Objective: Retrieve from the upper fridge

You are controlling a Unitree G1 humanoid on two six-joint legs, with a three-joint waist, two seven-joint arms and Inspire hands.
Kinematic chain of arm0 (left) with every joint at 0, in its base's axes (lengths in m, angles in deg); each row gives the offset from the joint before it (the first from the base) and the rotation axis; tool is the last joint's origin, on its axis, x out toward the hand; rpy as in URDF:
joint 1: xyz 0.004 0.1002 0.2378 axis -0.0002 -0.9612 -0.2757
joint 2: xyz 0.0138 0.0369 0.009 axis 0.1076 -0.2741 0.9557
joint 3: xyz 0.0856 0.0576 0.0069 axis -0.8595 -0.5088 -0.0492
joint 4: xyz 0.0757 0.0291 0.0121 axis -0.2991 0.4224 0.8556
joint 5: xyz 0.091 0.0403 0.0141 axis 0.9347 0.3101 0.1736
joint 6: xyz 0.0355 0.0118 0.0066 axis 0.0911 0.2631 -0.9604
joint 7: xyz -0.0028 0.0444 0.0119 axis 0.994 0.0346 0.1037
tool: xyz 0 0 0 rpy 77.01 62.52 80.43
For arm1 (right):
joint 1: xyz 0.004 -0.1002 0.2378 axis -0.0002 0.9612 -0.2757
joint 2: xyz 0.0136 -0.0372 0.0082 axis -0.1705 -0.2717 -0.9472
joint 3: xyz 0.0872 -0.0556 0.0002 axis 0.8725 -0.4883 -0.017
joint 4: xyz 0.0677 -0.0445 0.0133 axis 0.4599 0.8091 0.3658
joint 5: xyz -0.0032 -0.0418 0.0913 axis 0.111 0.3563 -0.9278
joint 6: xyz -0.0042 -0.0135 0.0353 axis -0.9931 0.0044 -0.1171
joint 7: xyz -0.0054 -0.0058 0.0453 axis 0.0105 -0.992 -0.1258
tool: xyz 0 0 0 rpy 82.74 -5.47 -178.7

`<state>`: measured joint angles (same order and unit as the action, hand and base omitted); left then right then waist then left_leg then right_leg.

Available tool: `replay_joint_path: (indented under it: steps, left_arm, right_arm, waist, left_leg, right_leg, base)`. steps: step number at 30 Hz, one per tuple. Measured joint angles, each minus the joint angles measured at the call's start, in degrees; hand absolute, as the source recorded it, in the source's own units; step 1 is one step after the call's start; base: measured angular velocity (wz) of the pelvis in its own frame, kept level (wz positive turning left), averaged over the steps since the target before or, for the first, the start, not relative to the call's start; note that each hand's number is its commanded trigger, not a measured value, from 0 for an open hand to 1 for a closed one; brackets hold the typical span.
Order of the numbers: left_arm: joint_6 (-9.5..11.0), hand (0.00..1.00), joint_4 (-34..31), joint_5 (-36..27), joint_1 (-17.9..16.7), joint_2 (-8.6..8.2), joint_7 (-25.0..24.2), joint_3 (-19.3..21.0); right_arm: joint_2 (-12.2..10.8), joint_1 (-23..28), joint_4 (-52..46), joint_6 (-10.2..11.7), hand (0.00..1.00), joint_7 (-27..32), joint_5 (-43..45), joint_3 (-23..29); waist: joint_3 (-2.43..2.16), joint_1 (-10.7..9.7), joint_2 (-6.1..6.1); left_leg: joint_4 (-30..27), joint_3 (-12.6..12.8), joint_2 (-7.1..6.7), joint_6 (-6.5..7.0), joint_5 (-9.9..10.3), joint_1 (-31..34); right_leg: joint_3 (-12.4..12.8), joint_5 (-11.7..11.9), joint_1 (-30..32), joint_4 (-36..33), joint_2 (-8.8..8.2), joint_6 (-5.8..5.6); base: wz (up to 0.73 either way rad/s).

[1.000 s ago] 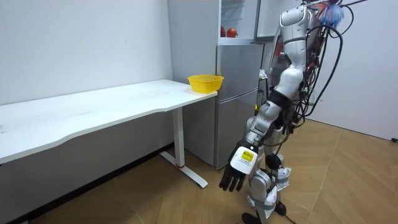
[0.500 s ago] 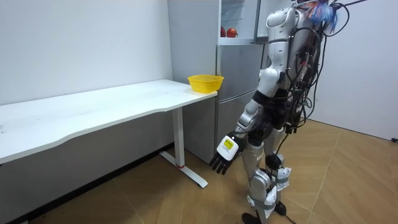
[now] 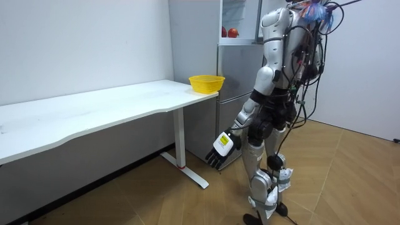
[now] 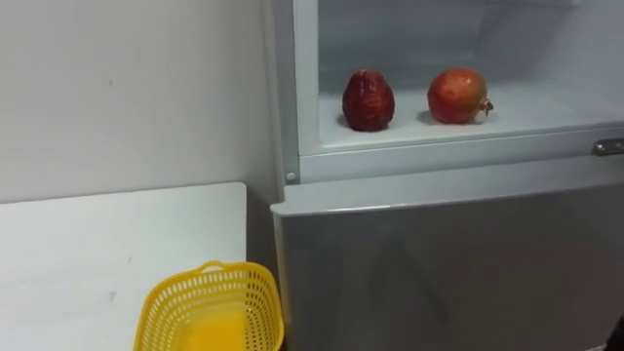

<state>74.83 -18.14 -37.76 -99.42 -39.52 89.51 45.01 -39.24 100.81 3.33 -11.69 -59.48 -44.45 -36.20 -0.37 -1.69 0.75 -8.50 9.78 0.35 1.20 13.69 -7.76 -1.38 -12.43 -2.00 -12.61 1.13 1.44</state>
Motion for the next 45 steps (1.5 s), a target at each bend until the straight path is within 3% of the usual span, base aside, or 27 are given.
replay_joint_path:
  steps: [3,7,9,14,17,23,28,33,35,38,43,45]
  left_arm:
    - [2.62,0.0,2.39,-0.04,-0.67,1.01,1.0,-0.84]
    - [4.03,0.0,4.85,-0.02,-0.75,1.34,1.06,-2.16]
    - [4.22,0.0,6.53,0.05,-0.82,2.28,1.4,-3.16]
    - [4.62,0.0,9.1,1.28,-0.95,2.96,1.5,-4.29]
    - [4.65,0.0,9.46,1.78,-0.79,3.01,1.45,-5.88]
    - [4.74,0.0,11.92,2.27,1.07,2.9,0.38,-7.75]
    - [4.16,0.0,11.42,3.94,1.84,2.95,-0.73,-7.44]
    - [3.06,0.0,11.3,5.61,2.06,2.96,-2.11,-7.33]
    - [2.38,0.0,11.21,6.68,2.18,3.05,-2.15,-7.08]
    - [1.73,0.0,11.23,7.66,2.17,3.1,-2.45,-7.07]
    - [0.02,0.0,11.14,9.8,2.36,3.22,-3.94,-6.99]
    - [-0.53,0.0,11.11,10.77,2.41,3.25,-4.65,-6.44]
  right_arm:
    - [0.15,0.5,-11.01,3.26,0.0,3.65,5.97,-0.35]
    - [0.18,-0.19,-20.39,6.24,0.0,8.24,7.54,-0.78]
    - [0.56,-1.05,-23.5,8.51,0.0,11.28,7.55,-1.64]
    - [0.95,-3.54,-28.3,10.97,0.0,14.22,9.28,-3.24]
    - [3.17,-4.83,-30.64,12.29,0.0,15.77,9.22,-4.18]
    - [3.93,-7.7,-32.41,14.83,0.0,16.38,8.7,-5.2]
    - [4.69,-8.99,-32.73,15.41,0.0,18.0,4.89,-4.94]
    - [6.92,-15.89,-32.47,14.08,0.0,17.87,1.69,-4.8]
    - [9.02,-18.66,-32.07,13.55,0.0,17.82,1.66,-4.39]
    - [10.35,-21.82,-29.82,13.21,0.0,17.59,1.17,-3.38]
    - [10.77,-24.18,-26.41,12.81,0.0,15.04,-3.04,-0.97]
    - [10.77,-25.26,-24.27,11.55,0.0,14.77,-4.18,-0.06]
  waist:
    - [0.02,0.42,-0.16]
    - [-0.09,0.63,0.19]
    - [-0.04,0.58,-0.02]
    - [-0.03,0.78,-0.01]
    - [0.05,0.8,0.1]
    - [0.29,1.21,-0.5]
    - [0.27,2.33,-0.76]
    - [0.2,2.51,-1.42]
    - [0.23,2.28,-2.28]
    - [0.41,2.41,-3.61]
    - [0.28,2.4,-4.53]
    - [0.32,2.41,-4.51]
  left_leg:
    - [-0.15,1.12,0.15,-0.01,-0.01,-0.09]
    - [-0.22,1.25,0.12,-0.01,-0.01,0.28]
    - [-0.23,1.26,0.17,-0.01,-0.01,0.39]
    - [-0.22,1.27,0.12,-0.01,0.0,0.48]
    - [-0.23,1.27,0.11,-0.01,0.0,0.11]
    - [-0.06,1.26,0.3,-0.01,0.0,-0.41]
    - [0.23,1.2,0.34,0.0,0.01,-0.32]
    - [0.0,0.66,0.4,-0.01,-0.01,0.25]
    - [-0.25,-0.23,0.38,-0.04,-0.03,0.23]
    - [-0.86,-0.9,0.36,-0.04,-0.04,0.42]
    - [-0.94,-2.11,0.28,-0.04,-0.03,0.59]
    - [-0.94,-2.26,0.27,-0.04,-0.03,0.22]
  right_leg:
    - [1.25,0.21,0.07,-0.05,0.26,0.11]
    - [1.55,0.32,0.52,0.03,0.26,0.03]
    - [1.48,0.33,0.72,0.0,0.31,0.04]
    - [1.28,0.39,0.82,-0.15,0.24,-0.04]
    - [1.2,0.47,0.3,-0.12,0.24,-0.14]
    - [1.2,0.7,-0.47,-0.11,0.47,-0.09]
    - [1.21,0.94,-0.26,-0.12,0.54,-0.07]
    - [0.23,1.17,-0.2,0.09,0.44,0.08]
    - [-0.58,1.19,-0.67,0.74,0.33,0.11]
    - [-1.32,1.21,-1.07,1.1,0.18,0.14]
    - [-3.36,1.36,-1.67,1.98,-0.09,0.1]
    - [-3.49,1.39,-2.17,1.98,-0.11,0.1]
  base:
    - [-0.17]
    - [-0.05]
    - [0.0]
    - [0.01]
    - [0.04]
    - [0.0]
    - [0.0]
    - [0.05]
    - [0.19]
    - [0.12]
    - [0.1]
    - [0.03]
